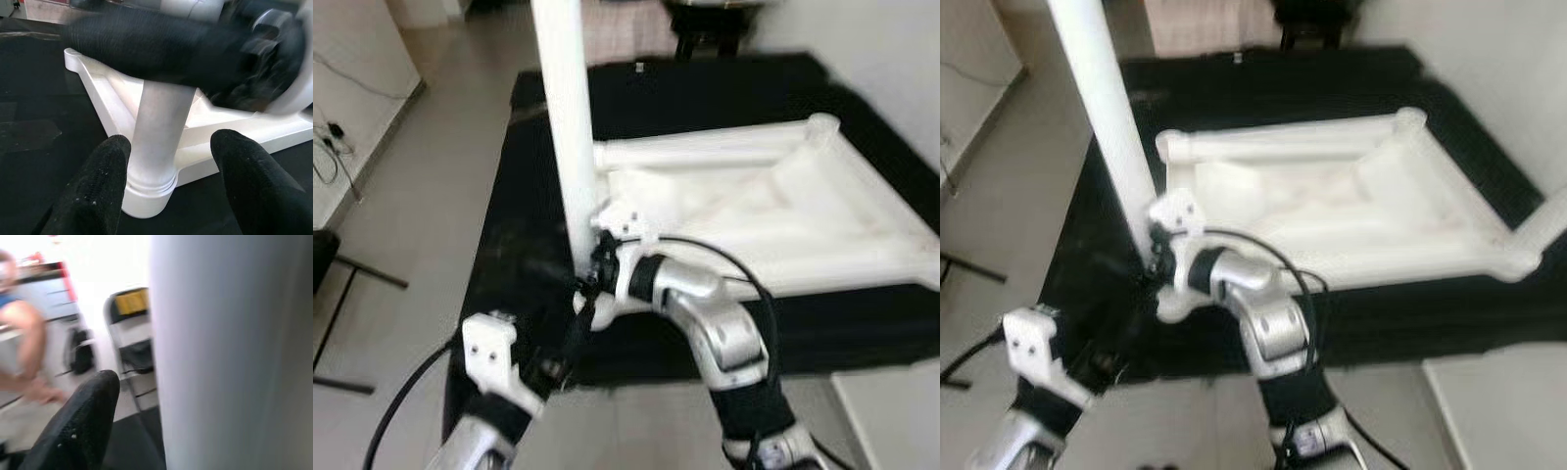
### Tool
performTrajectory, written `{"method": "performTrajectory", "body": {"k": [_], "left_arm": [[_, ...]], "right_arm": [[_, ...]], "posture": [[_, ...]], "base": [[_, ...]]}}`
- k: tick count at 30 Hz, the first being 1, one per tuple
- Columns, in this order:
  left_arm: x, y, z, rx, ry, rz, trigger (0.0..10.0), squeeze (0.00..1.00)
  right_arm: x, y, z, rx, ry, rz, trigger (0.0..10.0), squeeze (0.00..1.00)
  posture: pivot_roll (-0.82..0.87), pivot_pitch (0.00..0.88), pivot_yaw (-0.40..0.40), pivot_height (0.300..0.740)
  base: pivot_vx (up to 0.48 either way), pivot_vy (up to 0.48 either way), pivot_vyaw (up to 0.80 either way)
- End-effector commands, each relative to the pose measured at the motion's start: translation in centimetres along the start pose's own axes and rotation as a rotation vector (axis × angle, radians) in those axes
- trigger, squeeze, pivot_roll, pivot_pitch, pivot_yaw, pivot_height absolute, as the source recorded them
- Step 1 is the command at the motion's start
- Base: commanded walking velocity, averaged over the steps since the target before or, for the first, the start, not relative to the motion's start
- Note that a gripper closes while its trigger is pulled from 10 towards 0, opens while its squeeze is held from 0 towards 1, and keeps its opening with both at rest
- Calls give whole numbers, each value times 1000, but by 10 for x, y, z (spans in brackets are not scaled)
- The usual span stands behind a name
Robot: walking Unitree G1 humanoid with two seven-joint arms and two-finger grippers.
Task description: Building children table
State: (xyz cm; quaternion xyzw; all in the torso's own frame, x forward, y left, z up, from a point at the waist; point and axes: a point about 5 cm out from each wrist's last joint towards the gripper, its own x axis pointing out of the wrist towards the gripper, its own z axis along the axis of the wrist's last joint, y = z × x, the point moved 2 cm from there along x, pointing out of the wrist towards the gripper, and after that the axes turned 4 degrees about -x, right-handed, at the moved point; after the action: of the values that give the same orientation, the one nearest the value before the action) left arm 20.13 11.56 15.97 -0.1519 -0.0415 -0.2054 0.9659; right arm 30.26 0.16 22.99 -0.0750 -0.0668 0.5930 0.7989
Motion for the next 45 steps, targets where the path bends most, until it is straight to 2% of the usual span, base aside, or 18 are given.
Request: {"method": "performTrajectory", "body": {"k": [1,3,4,6,13,14,15,16,25,26,30,31,33,34,35,36,37,45], "left_arm": [[-2,0,-4,-5,13,10,10000,0],[-2,-2,-4,-8,14,5,10000,0],[-2,-2,-4,-8,14,5,10000,0],[-3,-4,-4,-10,15,4,10000,0],[-6,-8,-5,-14,16,7,10000,0],[-6,-8,-4,-15,16,7,10000,0],[-7,-9,-4,-15,16,8,10000,0],[-7,-9,-4,-16,16,8,10000,0],[-7,-10,-4,-19,16,8,10000,0],[-7,-10,-4,-20,15,7,10000,0],[-7,-10,-4,-20,14,7,10000,0],[-7,-8,-4,-19,14,8,10000,0],[-7,-8,-4,-19,14,8,10000,0],[-7,-6,-3,-17,13,8,10000,0],[-6,-4,-3,-16,13,7,10000,0],[-5,-2,-3,-15,16,2,10000,0],[-4,-1,-4,-14,19,0,10000,0],[0,3,-5,-6,17,1,10000,0]], "right_arm": [[1,10,8,-39,-43,183,10000,0],[-3,11,8,-67,-31,349,10000,0],[-3,11,8,-67,-31,349,10000,0],[-7,8,8,-102,-10,464,10000,0],[-6,-3,14,-150,19,584,10000,0],[-7,-4,15,-150,16,602,2902,0],[-7,-5,17,-151,14,615,2902,0],[-9,-7,17,-150,15,629,0,0],[-18,-10,10,-118,11,627,0,0],[-23,-10,3,-93,7,542,0,0],[-25,-11,0,-83,7,493,0,0],[-20,-13,-11,-26,31,268,0,0],[-20,-13,-11,-26,31,268,0,0],[-18,-23,-29,-1,123,-159,0,0],[-23,-8,-44,34,184,-350,0,0],[-29,0,-48,14,217,-482,0,0],[-27,7,-49,-3,230,-495,0,0],[-15,-9,-47,-35,224,-475,0,0]], "posture": [[102,167,-2,740],[107,169,-4,740],[107,169,-4,740],[115,174,-7,740],[130,186,-15,740],[135,195,-20,740],[135,195,-20,740],[135,199,-20,740],[124,201,-19,740],[112,201,-18,740],[112,201,-18,740],[97,201,-11,740],[97,201,-11,740],[85,201,-2,740],[87,195,13,740],[77,185,17,740],[74,179,20,740],[89,152,3,740]], "base": [[0,0,0],[0,0,0],[0,0,0],[0,0,0],[0,0,0],[0,0,0],[0,0,0],[0,0,0],[0,0,0],[0,0,0],[0,0,0],[0,0,0],[0,0,0],[0,0,0],[0,0,0],[0,0,0],[0,0,0],[0,0,0]]}}
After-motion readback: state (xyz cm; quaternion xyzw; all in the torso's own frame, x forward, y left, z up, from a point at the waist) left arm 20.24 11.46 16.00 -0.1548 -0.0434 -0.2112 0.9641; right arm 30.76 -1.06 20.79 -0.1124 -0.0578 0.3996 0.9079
